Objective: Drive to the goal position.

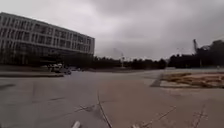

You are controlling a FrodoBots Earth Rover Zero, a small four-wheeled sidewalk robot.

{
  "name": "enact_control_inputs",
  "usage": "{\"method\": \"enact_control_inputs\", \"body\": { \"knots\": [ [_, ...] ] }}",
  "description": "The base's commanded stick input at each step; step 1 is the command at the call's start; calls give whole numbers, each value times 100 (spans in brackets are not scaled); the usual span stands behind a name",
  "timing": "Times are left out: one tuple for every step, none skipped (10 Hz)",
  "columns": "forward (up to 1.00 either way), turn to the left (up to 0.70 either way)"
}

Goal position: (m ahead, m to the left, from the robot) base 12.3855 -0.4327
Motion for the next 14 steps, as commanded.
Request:
{"method": "enact_control_inputs", "body": {
  "knots": [
    [70,-11],
    [70,0],
    [70,0],
    [70,0],
    [70,0],
    [70,-15],
    [70,0],
    [70,0],
    [70,0],
    [70,0],
    [70,0],
    [70,0],
    [70,0],
    [70,0]
  ]
}}
